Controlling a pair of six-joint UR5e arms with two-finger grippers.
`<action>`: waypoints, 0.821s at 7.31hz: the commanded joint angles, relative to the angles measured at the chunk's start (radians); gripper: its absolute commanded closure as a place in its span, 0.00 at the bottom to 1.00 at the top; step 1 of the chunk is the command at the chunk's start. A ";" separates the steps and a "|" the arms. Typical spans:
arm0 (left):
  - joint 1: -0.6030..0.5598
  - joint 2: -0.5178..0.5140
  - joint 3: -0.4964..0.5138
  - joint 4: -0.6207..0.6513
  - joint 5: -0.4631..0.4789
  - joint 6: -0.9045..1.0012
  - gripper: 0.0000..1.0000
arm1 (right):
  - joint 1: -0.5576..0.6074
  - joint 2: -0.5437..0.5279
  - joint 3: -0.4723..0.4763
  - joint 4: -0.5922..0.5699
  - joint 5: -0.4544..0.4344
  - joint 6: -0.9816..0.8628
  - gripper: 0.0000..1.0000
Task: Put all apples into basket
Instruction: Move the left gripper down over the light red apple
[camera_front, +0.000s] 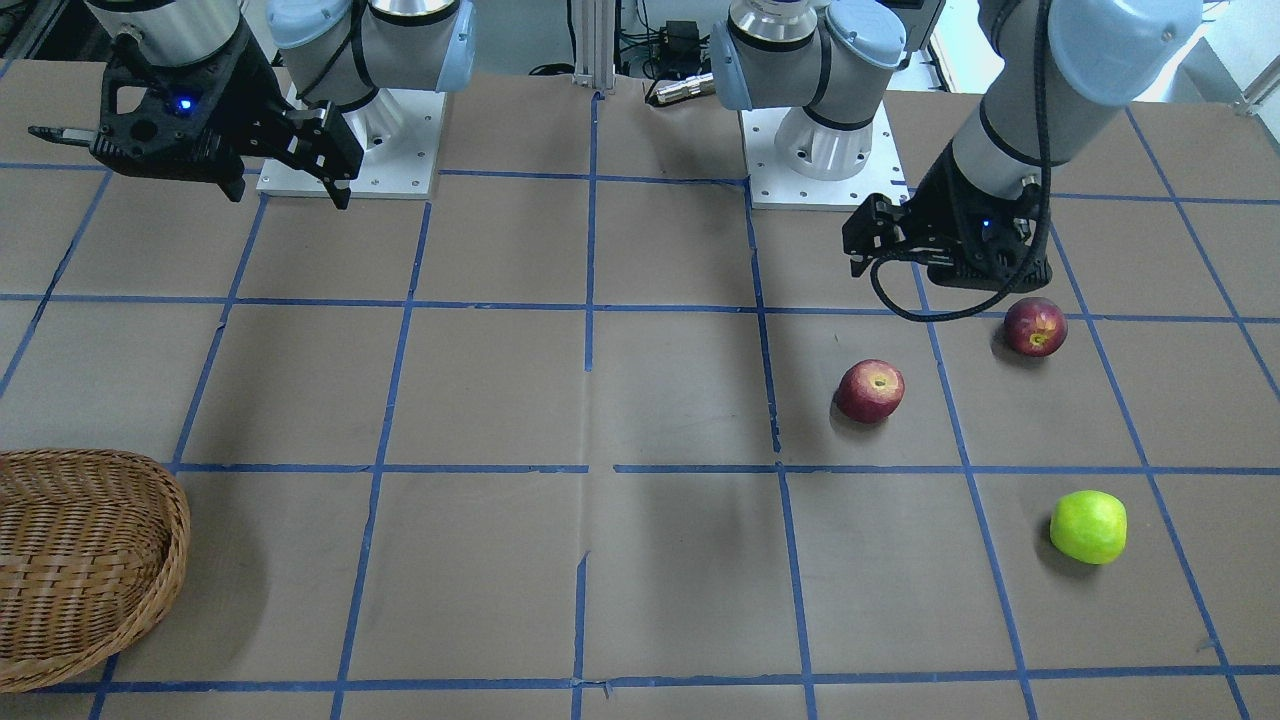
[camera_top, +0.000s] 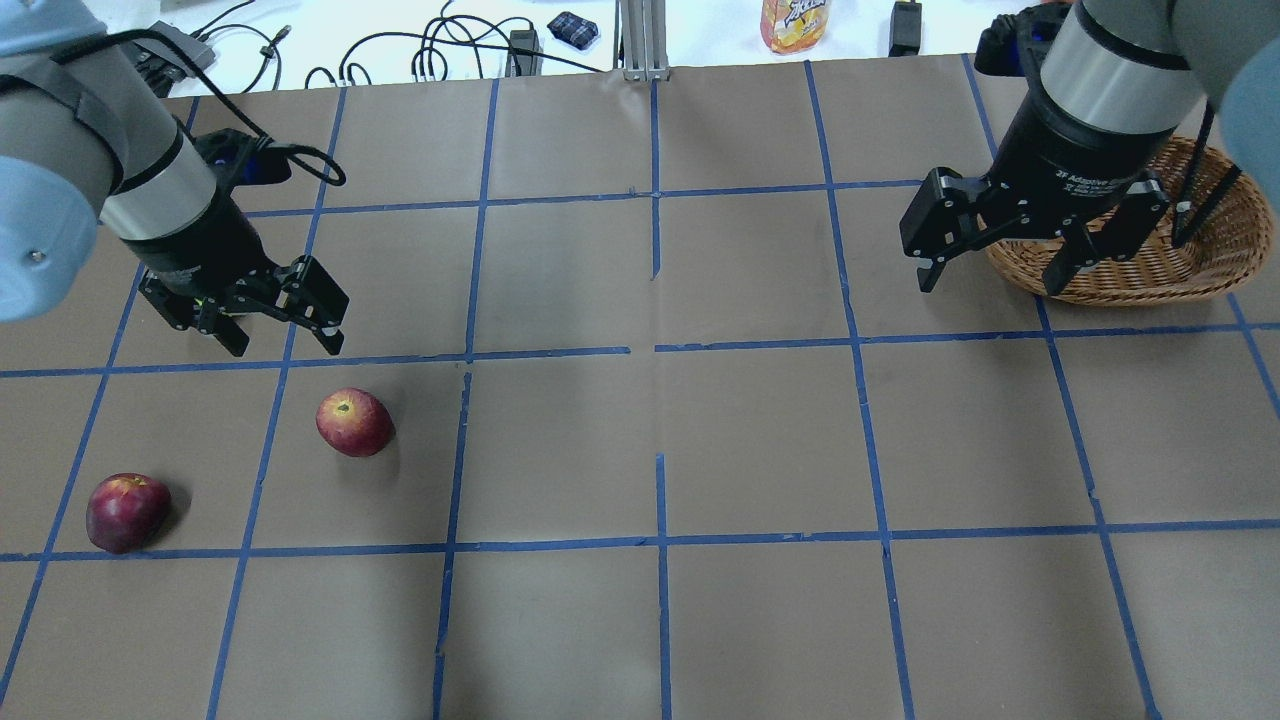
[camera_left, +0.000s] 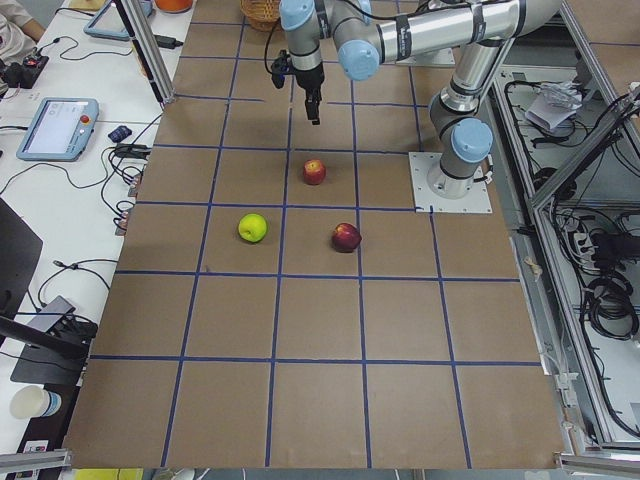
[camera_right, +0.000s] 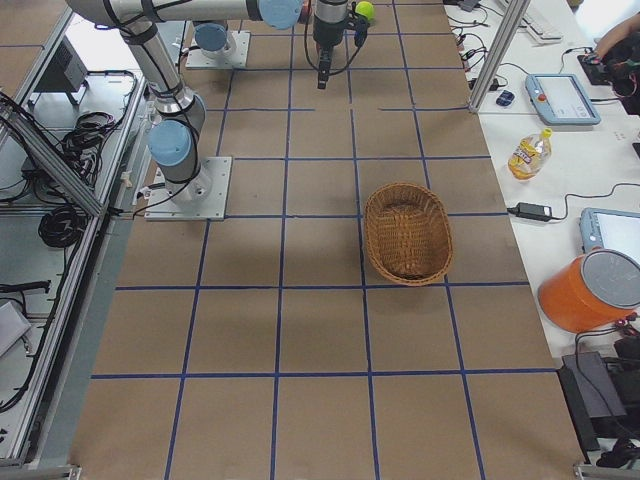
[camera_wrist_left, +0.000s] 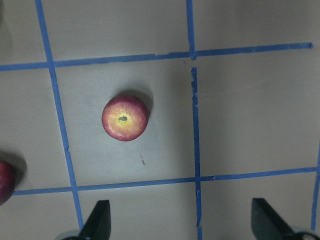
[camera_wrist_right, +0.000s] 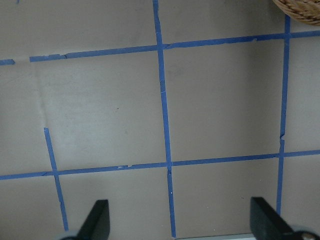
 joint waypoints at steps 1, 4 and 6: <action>0.075 -0.049 -0.135 0.212 -0.003 0.154 0.00 | 0.000 0.000 0.002 -0.001 -0.002 0.000 0.00; 0.075 -0.124 -0.165 0.270 -0.075 0.128 0.00 | 0.000 -0.017 0.036 -0.001 -0.008 0.003 0.00; 0.075 -0.176 -0.188 0.330 -0.066 0.128 0.00 | 0.000 -0.017 0.036 -0.001 -0.008 0.001 0.00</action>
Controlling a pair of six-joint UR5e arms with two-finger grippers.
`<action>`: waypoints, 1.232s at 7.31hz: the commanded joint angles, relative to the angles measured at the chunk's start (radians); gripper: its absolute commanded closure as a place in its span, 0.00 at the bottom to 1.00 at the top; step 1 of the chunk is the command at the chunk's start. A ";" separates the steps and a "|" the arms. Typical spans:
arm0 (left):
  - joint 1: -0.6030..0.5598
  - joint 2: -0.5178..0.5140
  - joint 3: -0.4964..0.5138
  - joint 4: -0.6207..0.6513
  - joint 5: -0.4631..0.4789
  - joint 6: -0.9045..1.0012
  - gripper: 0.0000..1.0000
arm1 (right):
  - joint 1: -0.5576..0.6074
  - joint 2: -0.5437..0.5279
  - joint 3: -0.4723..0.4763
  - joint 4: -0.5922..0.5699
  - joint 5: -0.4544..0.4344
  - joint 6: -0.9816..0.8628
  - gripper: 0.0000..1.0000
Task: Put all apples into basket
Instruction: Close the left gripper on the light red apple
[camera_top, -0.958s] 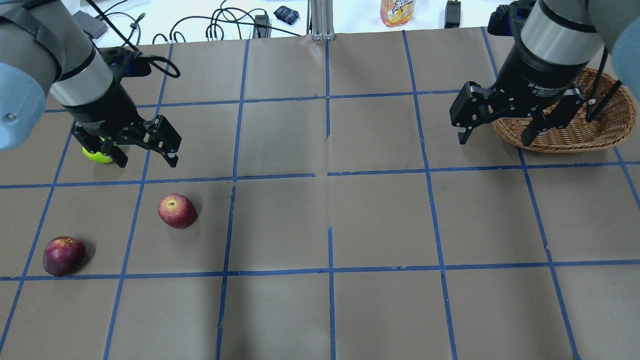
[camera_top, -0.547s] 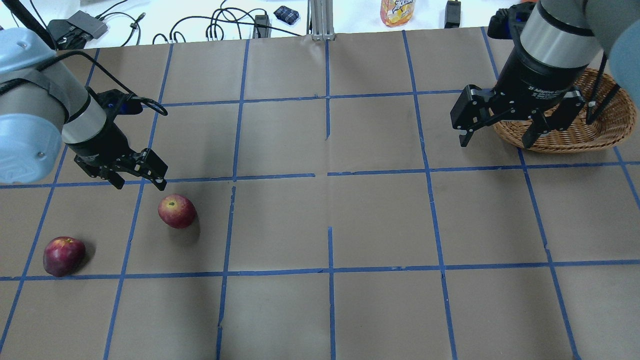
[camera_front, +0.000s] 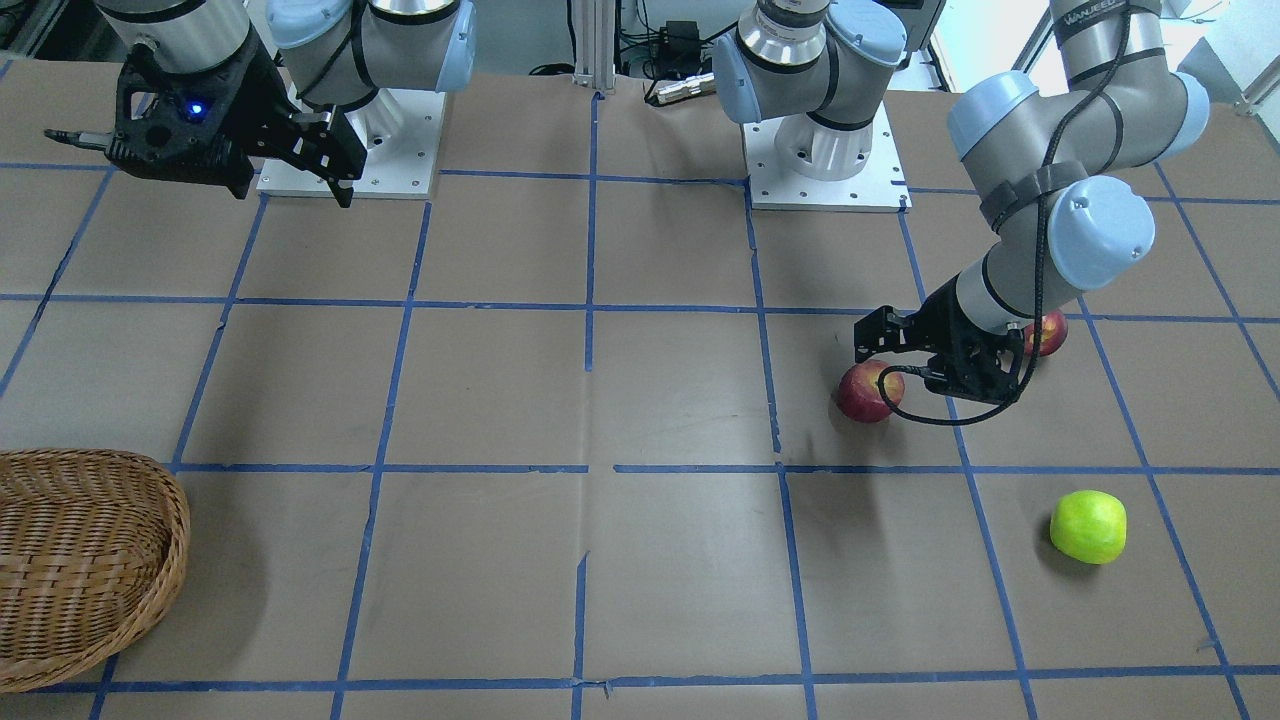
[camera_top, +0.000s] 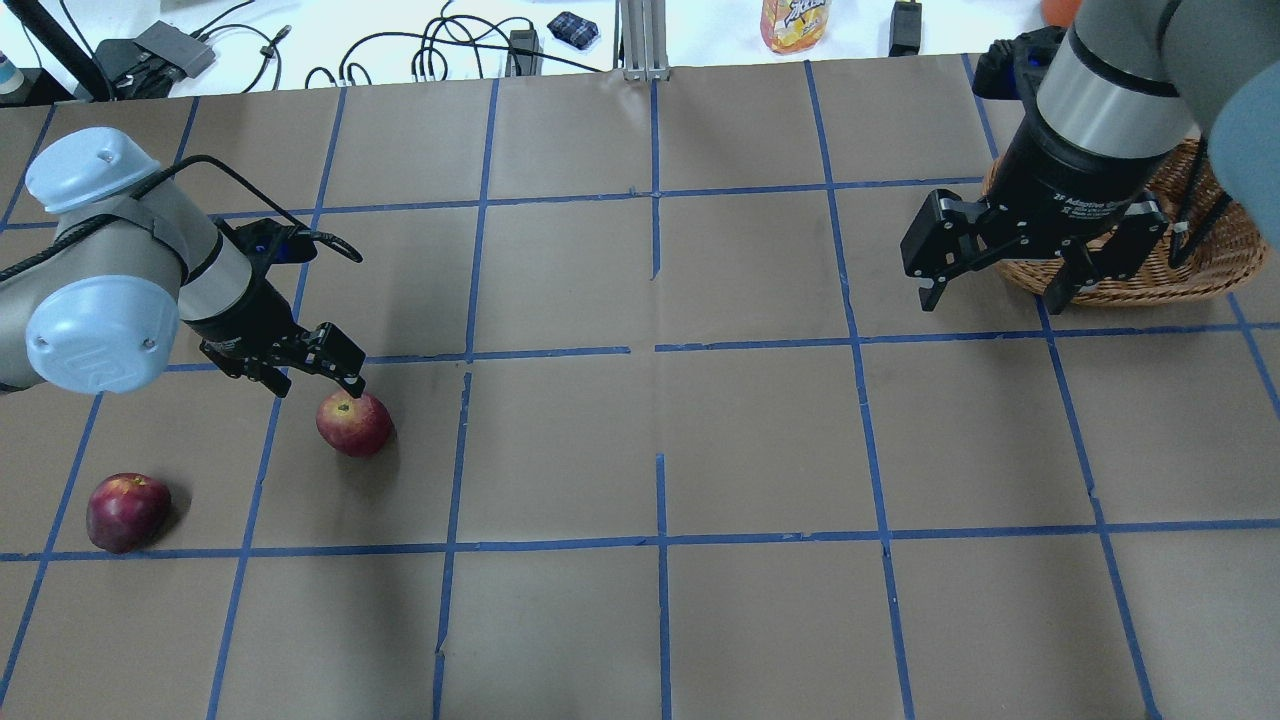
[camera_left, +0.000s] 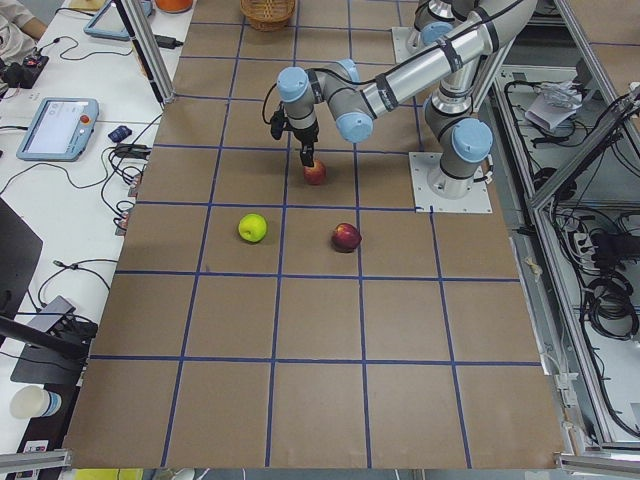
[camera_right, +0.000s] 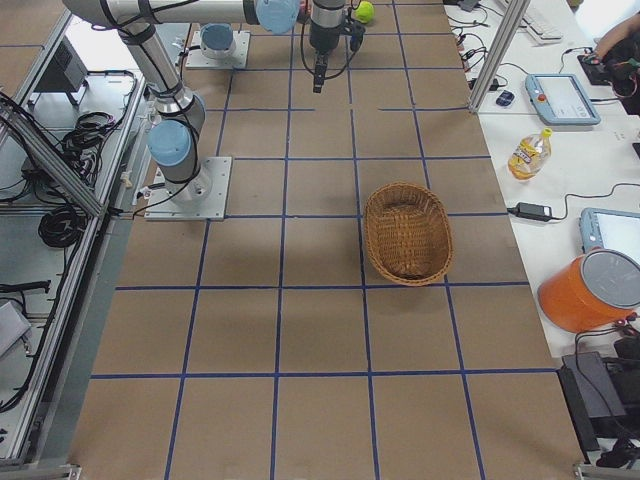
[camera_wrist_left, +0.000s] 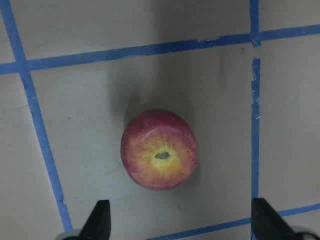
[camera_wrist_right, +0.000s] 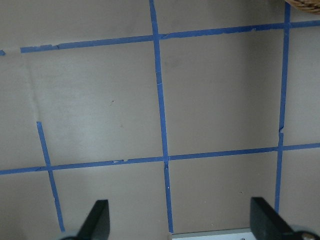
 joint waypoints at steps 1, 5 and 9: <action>0.000 -0.054 -0.036 0.079 0.000 -0.021 0.00 | 0.000 -0.002 0.001 0.000 -0.003 -0.002 0.00; -0.001 -0.119 -0.057 0.127 -0.002 -0.090 0.00 | 0.000 0.000 0.001 0.002 -0.003 -0.002 0.00; -0.027 -0.115 -0.097 0.255 0.064 -0.105 0.82 | 0.000 0.000 0.001 0.002 -0.001 0.001 0.00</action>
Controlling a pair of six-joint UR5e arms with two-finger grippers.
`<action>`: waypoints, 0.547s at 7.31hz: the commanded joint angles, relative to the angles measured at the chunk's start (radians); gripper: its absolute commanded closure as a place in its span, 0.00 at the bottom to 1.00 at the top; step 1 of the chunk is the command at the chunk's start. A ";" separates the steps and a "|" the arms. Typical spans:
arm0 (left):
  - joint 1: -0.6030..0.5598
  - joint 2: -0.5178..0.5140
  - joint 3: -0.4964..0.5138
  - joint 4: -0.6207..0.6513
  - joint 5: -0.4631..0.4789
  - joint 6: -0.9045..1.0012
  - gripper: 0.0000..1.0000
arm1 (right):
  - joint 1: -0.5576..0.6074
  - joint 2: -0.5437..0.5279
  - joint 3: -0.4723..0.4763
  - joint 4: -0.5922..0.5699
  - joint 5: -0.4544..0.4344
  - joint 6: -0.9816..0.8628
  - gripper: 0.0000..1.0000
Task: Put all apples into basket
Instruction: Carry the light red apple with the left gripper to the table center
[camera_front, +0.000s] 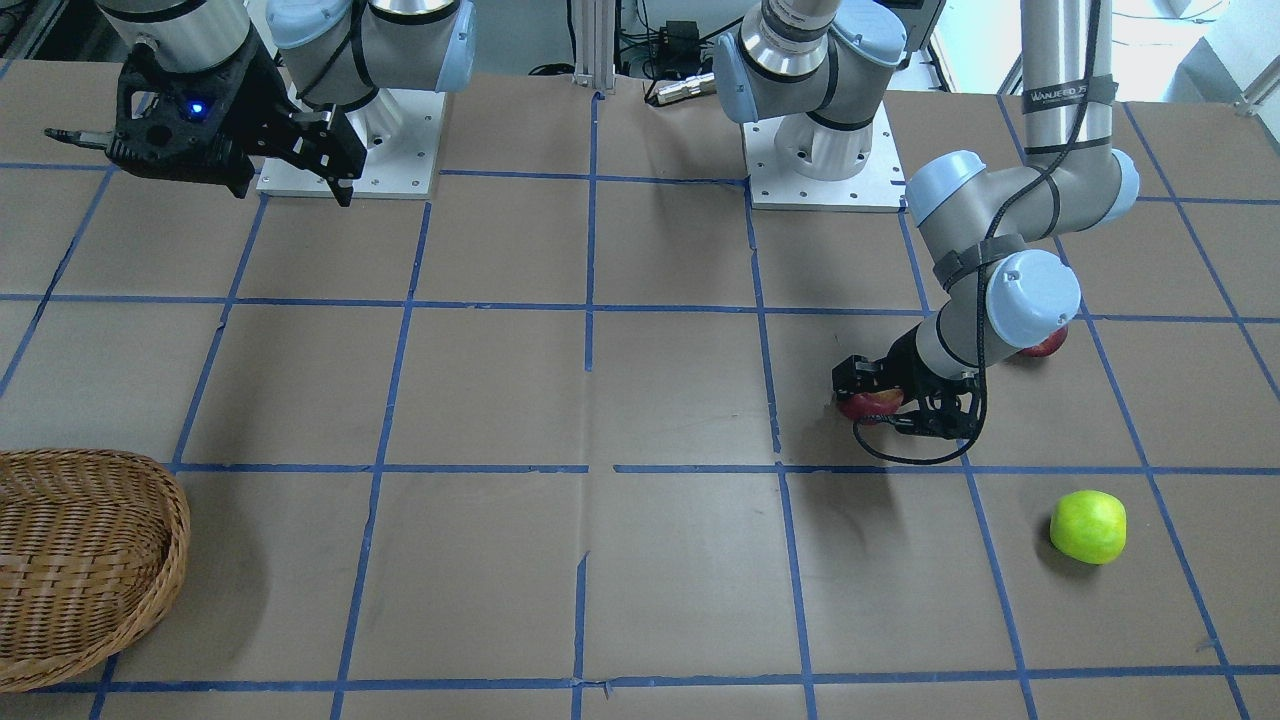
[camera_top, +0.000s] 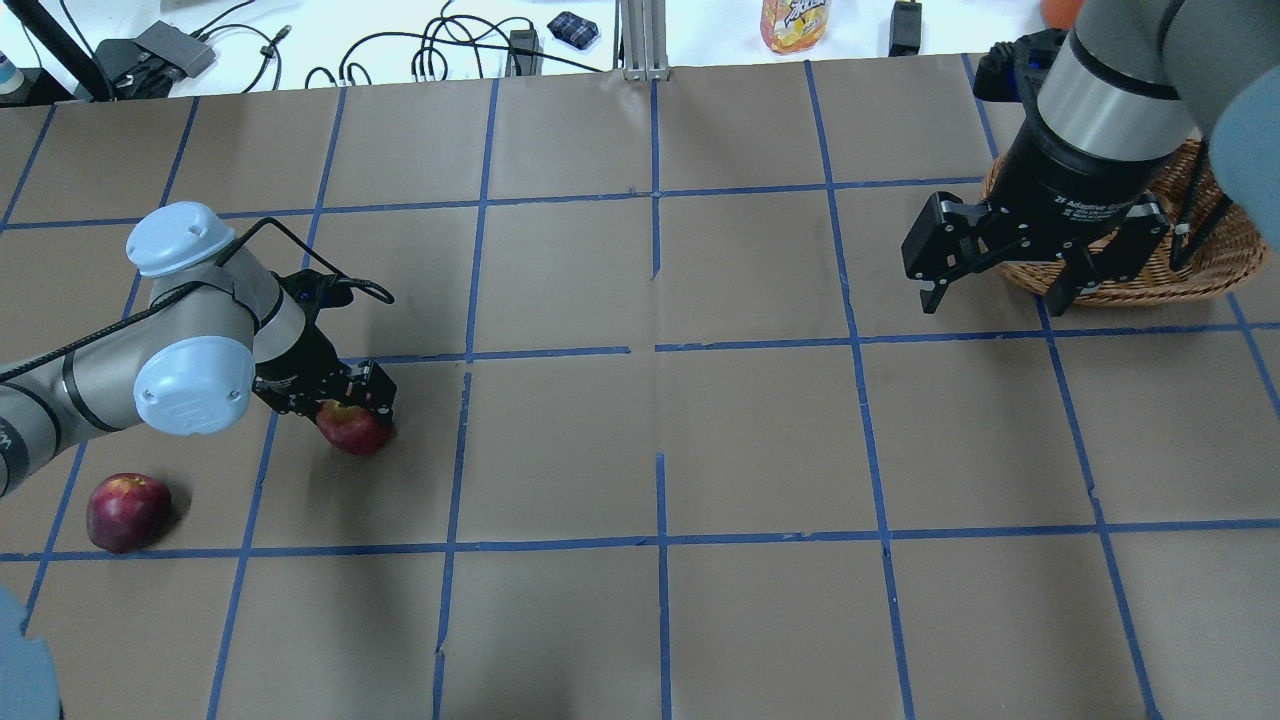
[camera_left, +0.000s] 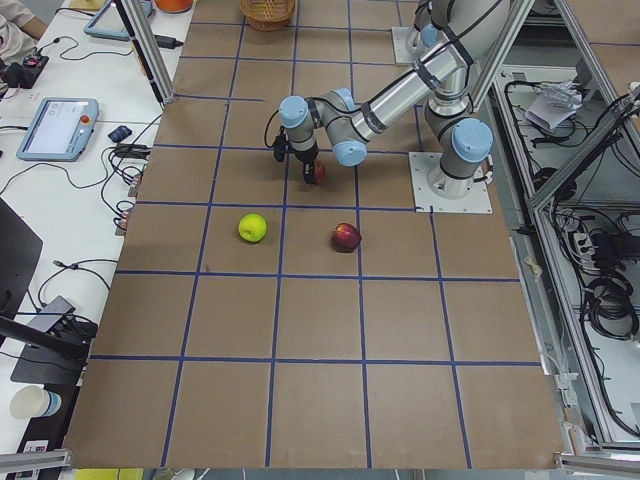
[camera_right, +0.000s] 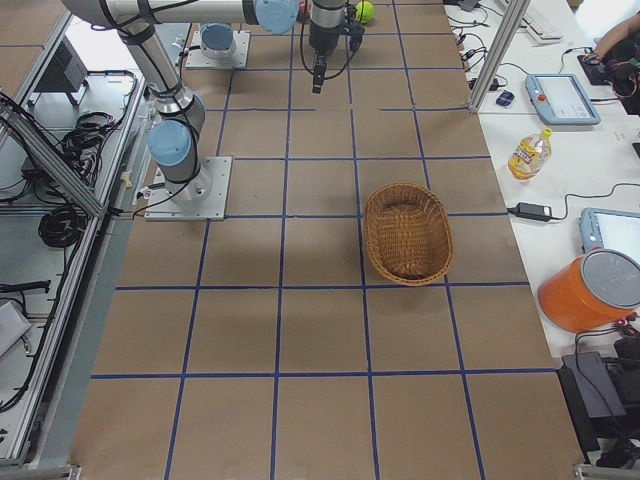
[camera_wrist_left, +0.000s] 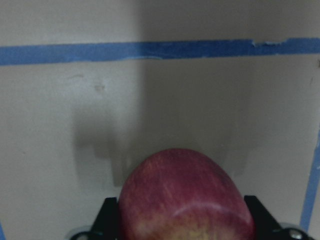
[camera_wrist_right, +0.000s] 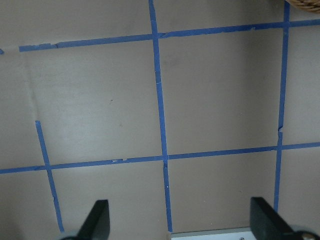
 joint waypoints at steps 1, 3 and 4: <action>-0.067 0.044 0.037 -0.006 -0.026 -0.042 0.82 | 0.000 0.001 0.000 -0.001 0.001 0.000 0.00; -0.293 0.031 0.201 -0.107 -0.106 -0.302 0.82 | 0.000 0.001 -0.003 0.000 0.001 0.001 0.00; -0.390 -0.007 0.243 -0.095 -0.173 -0.413 0.82 | -0.009 0.004 -0.011 -0.001 0.004 0.003 0.00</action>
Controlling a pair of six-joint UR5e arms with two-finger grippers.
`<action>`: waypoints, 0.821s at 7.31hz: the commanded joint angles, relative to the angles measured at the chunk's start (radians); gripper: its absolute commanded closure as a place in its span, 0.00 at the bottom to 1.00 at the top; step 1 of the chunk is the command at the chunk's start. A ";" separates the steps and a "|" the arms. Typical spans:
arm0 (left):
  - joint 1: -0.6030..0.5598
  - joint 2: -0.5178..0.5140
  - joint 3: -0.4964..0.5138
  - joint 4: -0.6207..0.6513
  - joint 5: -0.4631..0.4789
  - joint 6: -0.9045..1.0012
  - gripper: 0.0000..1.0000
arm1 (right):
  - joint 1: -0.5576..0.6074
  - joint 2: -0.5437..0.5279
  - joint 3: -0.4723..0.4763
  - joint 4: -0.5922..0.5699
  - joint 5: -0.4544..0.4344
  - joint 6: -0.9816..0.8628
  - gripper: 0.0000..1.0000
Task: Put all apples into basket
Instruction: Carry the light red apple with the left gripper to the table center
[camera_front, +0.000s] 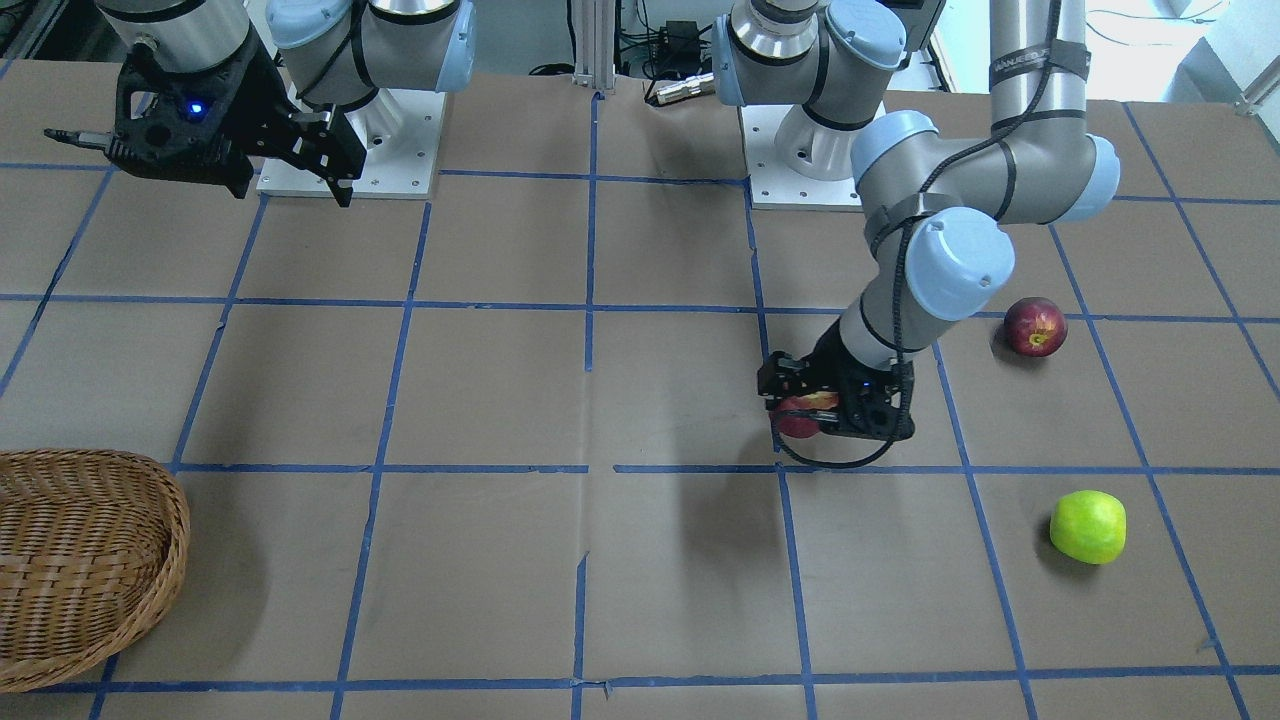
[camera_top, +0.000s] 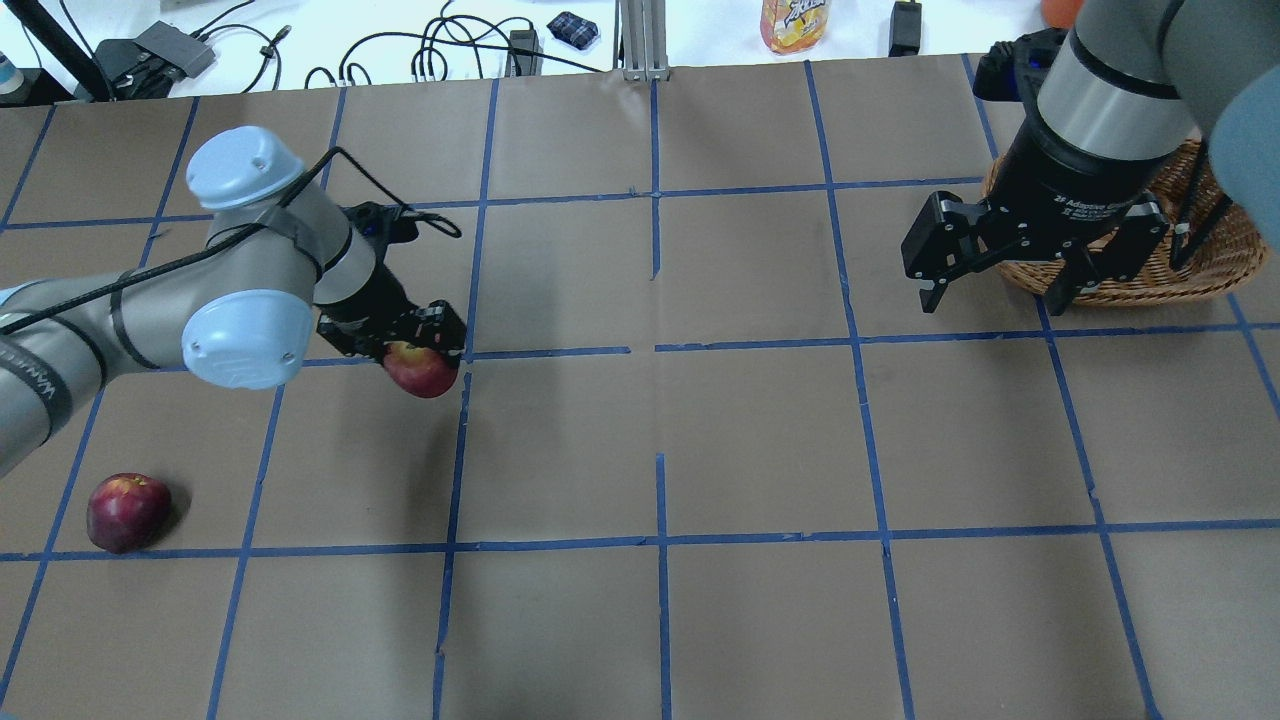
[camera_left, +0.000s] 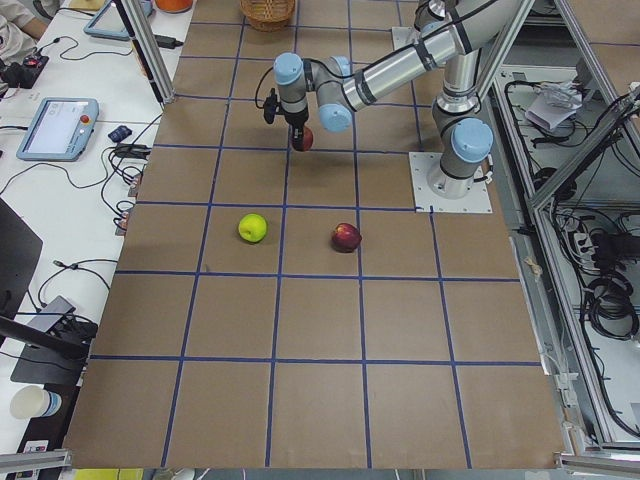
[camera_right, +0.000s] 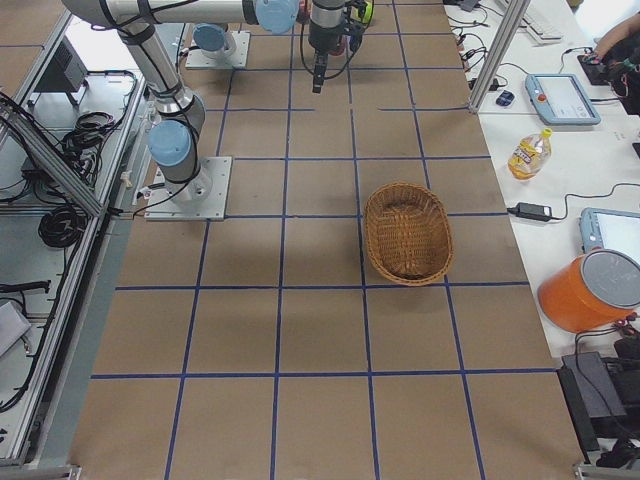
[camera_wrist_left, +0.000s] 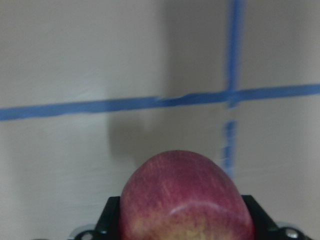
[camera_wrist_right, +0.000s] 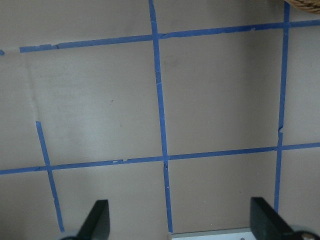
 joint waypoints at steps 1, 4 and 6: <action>-0.200 -0.074 0.074 0.110 -0.170 -0.267 0.82 | -0.009 0.006 -0.007 -0.004 0.004 0.000 0.00; -0.300 -0.182 0.107 0.254 -0.142 -0.331 0.82 | -0.009 0.009 0.002 -0.008 0.004 -0.002 0.00; -0.343 -0.216 0.113 0.257 -0.066 -0.342 0.70 | -0.009 0.029 0.010 -0.066 0.001 0.003 0.00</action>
